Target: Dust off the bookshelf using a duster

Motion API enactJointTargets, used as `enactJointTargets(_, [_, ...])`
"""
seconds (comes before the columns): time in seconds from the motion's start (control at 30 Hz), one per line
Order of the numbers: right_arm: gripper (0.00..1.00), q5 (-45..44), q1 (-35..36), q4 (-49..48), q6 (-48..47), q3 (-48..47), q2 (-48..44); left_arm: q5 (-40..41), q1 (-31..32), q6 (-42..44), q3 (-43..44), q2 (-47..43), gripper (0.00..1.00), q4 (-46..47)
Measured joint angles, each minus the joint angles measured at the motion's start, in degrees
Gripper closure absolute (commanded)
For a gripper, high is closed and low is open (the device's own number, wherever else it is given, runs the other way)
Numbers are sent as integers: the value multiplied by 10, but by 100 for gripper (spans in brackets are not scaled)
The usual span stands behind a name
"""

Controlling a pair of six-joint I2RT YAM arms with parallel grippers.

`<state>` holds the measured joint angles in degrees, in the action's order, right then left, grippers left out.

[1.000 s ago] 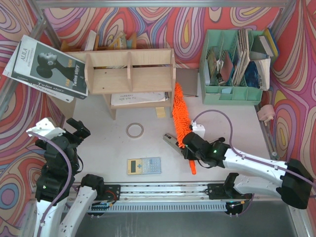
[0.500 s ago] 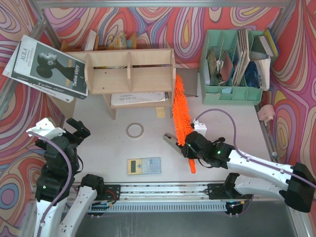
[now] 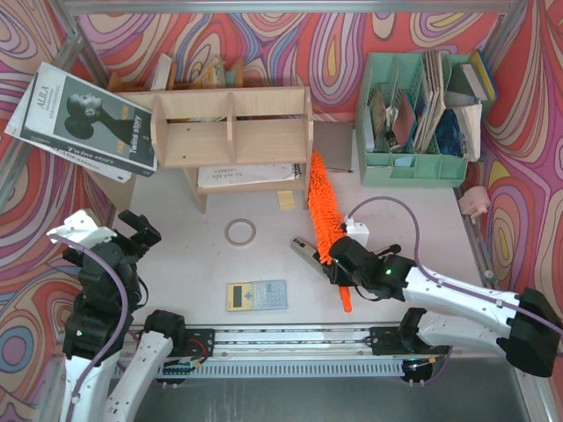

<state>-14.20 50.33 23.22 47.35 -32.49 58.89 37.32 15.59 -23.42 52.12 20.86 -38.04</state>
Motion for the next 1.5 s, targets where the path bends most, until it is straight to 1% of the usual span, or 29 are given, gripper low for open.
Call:
enactJointTargets(0.17, [100, -21, -1, 40, -12, -56, -46, 0, 0, 0, 0, 0, 1, 0])
enactJointTargets(0.3, [100, -36, -1, 40, -30, -106, -88, 0, 0, 0, 0, 0, 2, 0])
enactJointTargets(0.43, [100, -47, -1, 36, -52, -135, -114, 0, 0, 0, 0, 0, 1, 0])
enactJointTargets(0.67, [100, -64, -2, 57, -84, -170, -118, 0, 0, 0, 0, 0, 2, 0])
enactJointTargets(0.9, [100, -97, -3, 84, -136, -262, -92, 0, 0, 0, 0, 0, 1, 0])
enactJointTargets(1.03, [100, -110, -3, 83, -170, -288, -89, 0, 0, 0, 0, 0, 1, 0])
enactJointTargets(1.17, [100, -105, 4, 54, -207, -308, -91, 0, 0, 0, 0, 0, 1, 0])
enactJointTargets(1.27, [100, -93, 3, 42, -217, -313, -93, 0, 0, 0, 0, 0, 2, 0])
enactJointTargets(1.37, [100, -58, 3, 21, -225, -313, -80, 0, 0, 0, 0, 0, 1, 0])
enactJointTargets(1.5, [100, 10, 3, -3, -226, -315, -38, 0, 0, 0, 0, 0, 2, 0])
